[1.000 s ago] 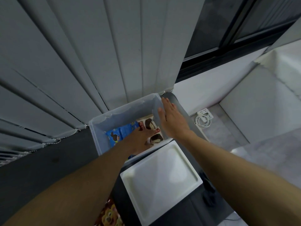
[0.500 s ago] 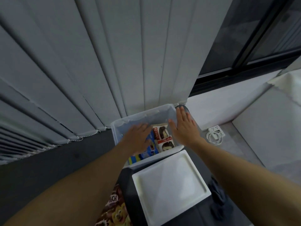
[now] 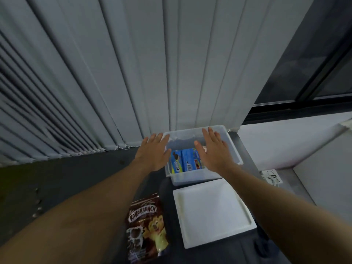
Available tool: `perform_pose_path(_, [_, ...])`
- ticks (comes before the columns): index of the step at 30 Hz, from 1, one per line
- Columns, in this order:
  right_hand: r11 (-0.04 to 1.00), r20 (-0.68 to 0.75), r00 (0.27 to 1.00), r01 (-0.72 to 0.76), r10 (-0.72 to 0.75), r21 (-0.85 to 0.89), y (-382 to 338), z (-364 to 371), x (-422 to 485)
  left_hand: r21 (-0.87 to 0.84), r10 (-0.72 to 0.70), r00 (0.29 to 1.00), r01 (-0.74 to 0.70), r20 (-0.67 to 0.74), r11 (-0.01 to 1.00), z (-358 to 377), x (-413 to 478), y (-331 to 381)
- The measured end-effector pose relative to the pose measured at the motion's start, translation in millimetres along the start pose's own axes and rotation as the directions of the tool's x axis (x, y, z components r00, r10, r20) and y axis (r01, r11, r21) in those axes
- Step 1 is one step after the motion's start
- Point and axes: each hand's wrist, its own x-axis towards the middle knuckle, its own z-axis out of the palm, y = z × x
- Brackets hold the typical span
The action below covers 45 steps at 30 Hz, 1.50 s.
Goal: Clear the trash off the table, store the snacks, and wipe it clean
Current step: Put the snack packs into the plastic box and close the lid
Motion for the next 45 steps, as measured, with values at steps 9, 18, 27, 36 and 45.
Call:
perform_pose_path(9, [0.969,-0.053,0.981,0.194,-0.188,0.151,-69.1,24.3,-49.0,-0.075,-0.158,0.987,0.160,0.031,0.984,8.5,-79.3,-47.4])
perform_pose_path(18, [0.942,0.004,0.956,0.288,-0.293,0.173,-115.1,75.2,-116.7,-0.140,-0.265,0.920,0.314,0.290,0.939,60.8,-160.5,-71.6])
perform_pose_path(27, [0.979,0.507,0.854,-0.184,0.117,0.086,-105.0,147.0,-171.6,-0.249,-0.242,0.843,0.396,0.480,0.884,125.4,-205.9,-79.3])
perform_pose_path(36, [0.915,0.532,0.814,-0.369,0.235,0.161,-119.0,178.0,-180.6,-0.483,-0.222,0.875,0.431,0.431,0.762,144.6,-211.6,-73.7])
perform_pose_path(45, [0.885,0.517,0.834,-0.376,0.195,0.273,-126.5,154.1,-173.3,-0.460,-0.250,0.910,0.386,0.329,0.799,113.1,-204.8,-70.1])
